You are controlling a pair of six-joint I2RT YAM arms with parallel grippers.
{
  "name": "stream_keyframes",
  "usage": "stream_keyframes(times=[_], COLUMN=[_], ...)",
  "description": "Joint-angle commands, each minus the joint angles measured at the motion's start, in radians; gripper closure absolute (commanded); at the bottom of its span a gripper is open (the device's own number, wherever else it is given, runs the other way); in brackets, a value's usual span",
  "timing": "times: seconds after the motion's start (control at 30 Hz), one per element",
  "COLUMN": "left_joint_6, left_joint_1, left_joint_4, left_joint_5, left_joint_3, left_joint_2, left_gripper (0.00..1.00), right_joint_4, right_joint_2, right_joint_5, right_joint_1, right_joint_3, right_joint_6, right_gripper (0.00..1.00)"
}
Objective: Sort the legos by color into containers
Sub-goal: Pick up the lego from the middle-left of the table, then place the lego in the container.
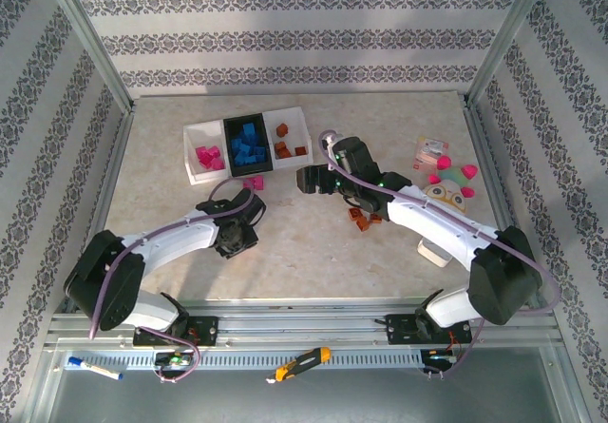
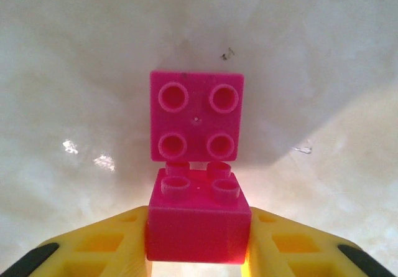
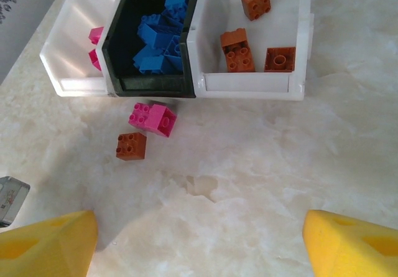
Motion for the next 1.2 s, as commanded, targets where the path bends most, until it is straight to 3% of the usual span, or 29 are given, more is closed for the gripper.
stream_keyframes(times=[0.0,0.23,0.47,0.8,1.17], left_joint_6=[0.019,0.108,0.301,0.547,0.663], left_joint_1=[-0.015,0.005,0.201,0.436,0.526], left_joint_4=[-0.118,-0.218,-0.159,-0.136,-0.143], left_joint_5=[-0.060,-0.130,-0.106,-0.077,-0.043], left_joint_3=[0.054,0.176,0.310,0.651,0.957], left_joint_2=[-0.064,-0.093,-0.019,0.288,0.580], left_gripper=[0.66,0.67,0.68,0.66,0.61], right_joint_4=[0.002,-0.007,0.004,-0.010,-0.015], right_joint_2=[-0.033,-0.017,0.005,0.031,0.085], right_joint_5=[-0.023,-0.038,-0.067,-0.085,-0.121], right_joint_1=[-0.005,-0.005,-0.001,-0.002,-0.006], right_joint_3=[0.000,0.040,0.084,0.128,0.203], right_joint_6=[-0.005,0.005,0.012,0.013,-0.007], right_gripper=[0.14,0.14,0.14,0.13,0.13])
